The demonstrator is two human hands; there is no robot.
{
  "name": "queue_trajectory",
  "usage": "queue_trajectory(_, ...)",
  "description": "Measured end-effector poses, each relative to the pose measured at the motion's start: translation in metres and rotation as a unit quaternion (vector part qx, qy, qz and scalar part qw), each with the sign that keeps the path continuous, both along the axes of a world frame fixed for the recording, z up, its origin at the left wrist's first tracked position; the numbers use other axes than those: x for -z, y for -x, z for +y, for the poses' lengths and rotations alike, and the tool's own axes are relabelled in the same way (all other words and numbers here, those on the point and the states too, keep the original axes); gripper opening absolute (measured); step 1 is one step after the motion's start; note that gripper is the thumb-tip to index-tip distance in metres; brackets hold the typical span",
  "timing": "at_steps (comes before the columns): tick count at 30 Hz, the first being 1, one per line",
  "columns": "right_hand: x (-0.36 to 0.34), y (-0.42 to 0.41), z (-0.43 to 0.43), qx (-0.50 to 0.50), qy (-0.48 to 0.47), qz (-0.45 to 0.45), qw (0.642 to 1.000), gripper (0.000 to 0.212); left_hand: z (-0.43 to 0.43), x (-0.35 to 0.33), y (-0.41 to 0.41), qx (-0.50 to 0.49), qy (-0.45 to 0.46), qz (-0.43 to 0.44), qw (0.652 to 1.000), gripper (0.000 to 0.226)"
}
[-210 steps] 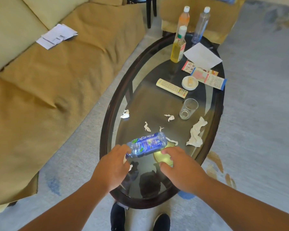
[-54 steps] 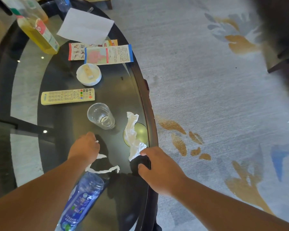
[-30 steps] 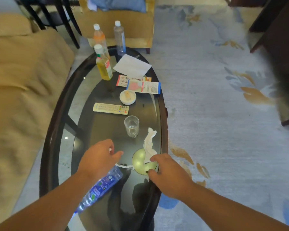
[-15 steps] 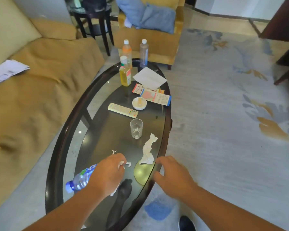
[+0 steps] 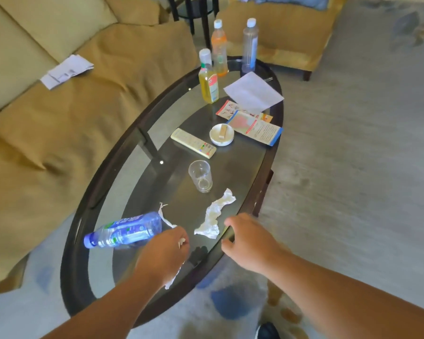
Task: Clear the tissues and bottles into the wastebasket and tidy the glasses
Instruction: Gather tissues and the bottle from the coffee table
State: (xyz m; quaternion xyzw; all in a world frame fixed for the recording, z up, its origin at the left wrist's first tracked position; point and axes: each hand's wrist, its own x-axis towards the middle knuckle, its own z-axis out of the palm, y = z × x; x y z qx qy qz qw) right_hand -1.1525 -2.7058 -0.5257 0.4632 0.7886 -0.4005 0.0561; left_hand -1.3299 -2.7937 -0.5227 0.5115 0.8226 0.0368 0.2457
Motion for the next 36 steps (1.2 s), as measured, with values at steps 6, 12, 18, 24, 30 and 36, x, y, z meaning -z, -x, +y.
queue_trajectory(6, 0.033, 0.018, 0.008, -0.041, -0.015, -0.018, 0.999, 0.048, 0.004, 0.021, 0.010, -0.058, -0.018, -0.002, 0.998, 0.013)
queue_trajectory(12, 0.048, 0.032, 0.014, -0.072, -0.026, -0.026, 0.997, 0.047, 0.008, 0.045, 0.020, -0.087, -0.014, -0.009, 0.996, 0.010)
queue_trajectory(18, 0.056, 0.047, 0.031, -0.076, -0.060, -0.037, 0.995, 0.041, 0.008, 0.060, 0.029, -0.120, -0.012, -0.024, 0.992, 0.010)
queue_trajectory(24, 0.090, 0.067, 0.044, -0.078, -0.081, -0.061, 0.992, 0.045, 0.011, 0.075, 0.036, -0.109, 0.005, -0.018, 0.994, 0.012)
queue_trajectory(30, 0.126, 0.080, 0.043, -0.101, -0.102, -0.151, 0.978, 0.076, 0.008, 0.094, 0.033, -0.136, 0.011, -0.043, 0.990, 0.011)
queue_trajectory(36, 0.131, 0.075, 0.045, -0.116, -0.179, -0.137, 0.967, 0.027, 0.008, 0.097, 0.031, -0.139, 0.009, -0.053, 0.989, 0.012)
